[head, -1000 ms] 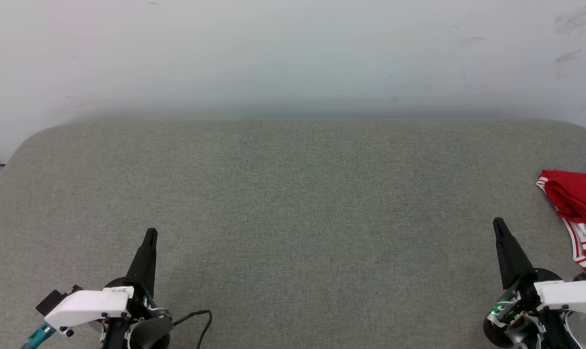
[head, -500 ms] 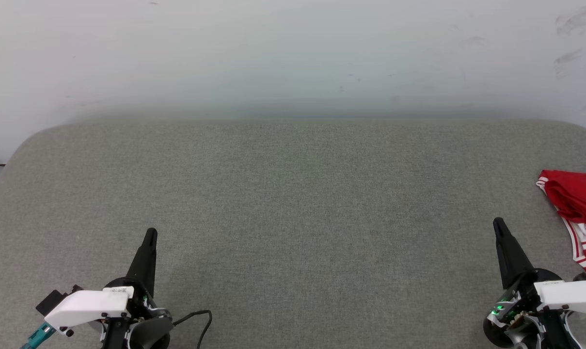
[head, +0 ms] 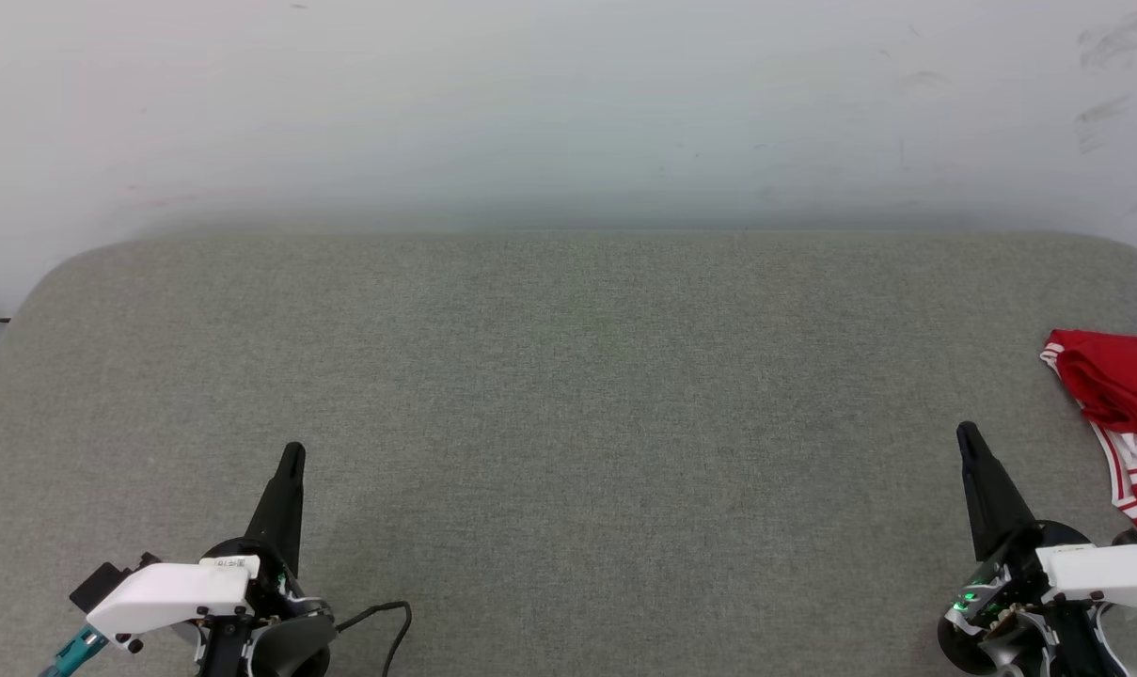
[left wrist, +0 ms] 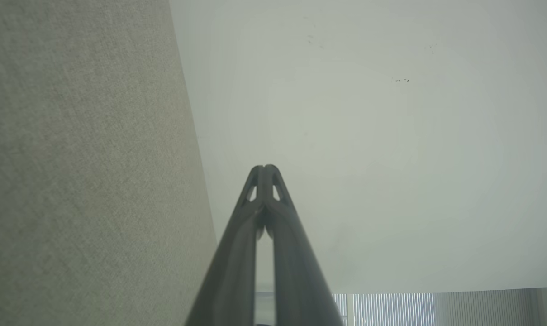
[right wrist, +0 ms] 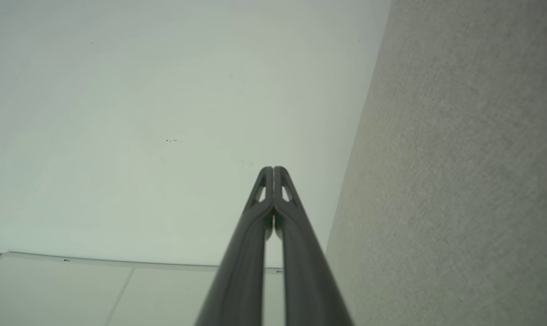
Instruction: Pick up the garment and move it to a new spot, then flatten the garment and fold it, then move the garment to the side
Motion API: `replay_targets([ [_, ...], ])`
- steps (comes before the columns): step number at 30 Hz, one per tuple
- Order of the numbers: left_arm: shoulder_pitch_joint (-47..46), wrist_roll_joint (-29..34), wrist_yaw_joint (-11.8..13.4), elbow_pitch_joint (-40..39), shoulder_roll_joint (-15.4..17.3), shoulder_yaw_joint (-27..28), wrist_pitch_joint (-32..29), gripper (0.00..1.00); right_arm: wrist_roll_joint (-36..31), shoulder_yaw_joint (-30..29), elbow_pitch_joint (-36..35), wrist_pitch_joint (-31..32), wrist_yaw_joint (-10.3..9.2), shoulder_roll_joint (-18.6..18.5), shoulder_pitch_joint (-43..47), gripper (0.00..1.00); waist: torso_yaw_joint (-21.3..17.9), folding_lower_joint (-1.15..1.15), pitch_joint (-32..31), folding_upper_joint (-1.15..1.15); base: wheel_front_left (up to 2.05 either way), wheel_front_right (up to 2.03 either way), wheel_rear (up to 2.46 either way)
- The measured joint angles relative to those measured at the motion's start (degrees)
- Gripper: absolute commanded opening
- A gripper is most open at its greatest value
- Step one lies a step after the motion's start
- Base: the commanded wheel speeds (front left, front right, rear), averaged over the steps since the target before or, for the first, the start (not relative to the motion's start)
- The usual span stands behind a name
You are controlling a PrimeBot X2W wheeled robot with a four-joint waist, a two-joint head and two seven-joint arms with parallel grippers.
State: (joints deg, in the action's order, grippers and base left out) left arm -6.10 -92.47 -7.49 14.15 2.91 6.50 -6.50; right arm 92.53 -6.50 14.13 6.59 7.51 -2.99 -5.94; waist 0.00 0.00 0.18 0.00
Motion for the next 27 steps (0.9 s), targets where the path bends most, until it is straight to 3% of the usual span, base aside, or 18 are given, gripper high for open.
replay_targets([
  [27,0.0,0.0,0.0,0.0,0.0,0.0,-0.1,0.00,0.0,0.0,0.0,0.0,0.00,0.0,0.0,0.00,0.0,0.00,0.0,0.00,0.00,0.00,0.00],
])
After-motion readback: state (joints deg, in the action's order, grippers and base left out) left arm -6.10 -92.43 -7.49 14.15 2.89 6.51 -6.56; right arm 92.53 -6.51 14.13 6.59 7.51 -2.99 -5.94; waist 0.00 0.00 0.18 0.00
